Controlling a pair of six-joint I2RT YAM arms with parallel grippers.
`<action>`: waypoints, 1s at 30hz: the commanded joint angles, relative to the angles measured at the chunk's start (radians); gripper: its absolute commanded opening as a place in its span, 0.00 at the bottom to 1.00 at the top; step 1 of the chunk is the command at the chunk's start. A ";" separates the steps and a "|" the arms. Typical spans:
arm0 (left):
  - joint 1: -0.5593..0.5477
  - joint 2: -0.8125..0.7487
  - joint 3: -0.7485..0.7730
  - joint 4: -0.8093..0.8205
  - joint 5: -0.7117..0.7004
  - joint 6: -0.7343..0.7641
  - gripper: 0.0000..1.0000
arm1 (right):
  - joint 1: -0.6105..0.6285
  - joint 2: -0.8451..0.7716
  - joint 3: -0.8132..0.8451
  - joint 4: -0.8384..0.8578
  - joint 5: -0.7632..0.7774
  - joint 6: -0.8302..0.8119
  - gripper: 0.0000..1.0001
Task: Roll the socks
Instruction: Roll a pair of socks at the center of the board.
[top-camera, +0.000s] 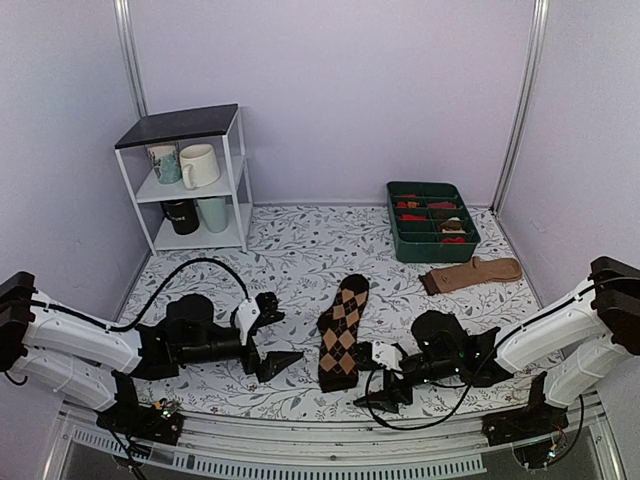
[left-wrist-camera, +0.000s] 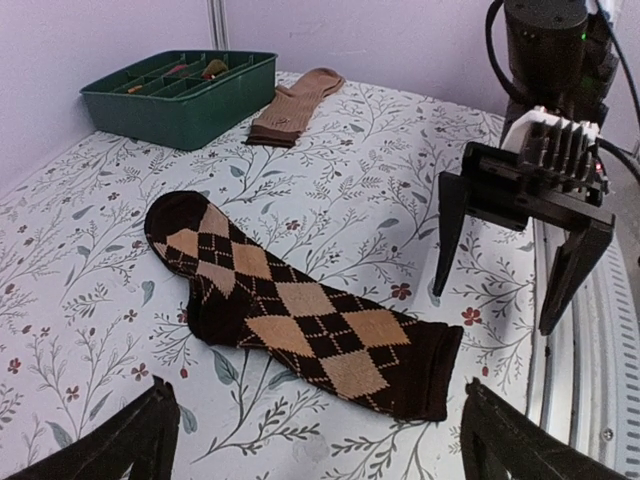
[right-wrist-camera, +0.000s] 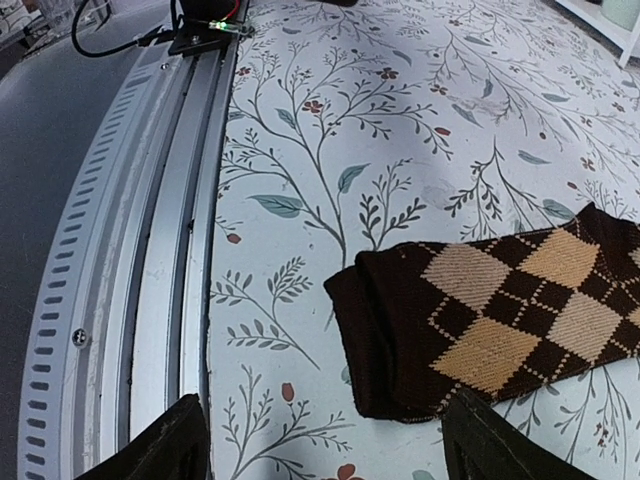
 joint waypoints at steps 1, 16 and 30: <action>-0.013 0.012 -0.002 0.027 0.006 -0.018 0.99 | 0.007 0.037 0.023 0.068 -0.041 -0.071 0.81; -0.013 0.054 0.028 0.021 0.036 -0.023 0.99 | 0.007 0.189 0.099 0.102 0.000 -0.124 0.67; -0.012 0.052 0.019 0.026 0.043 -0.027 0.99 | 0.007 0.290 0.094 0.106 0.091 -0.070 0.49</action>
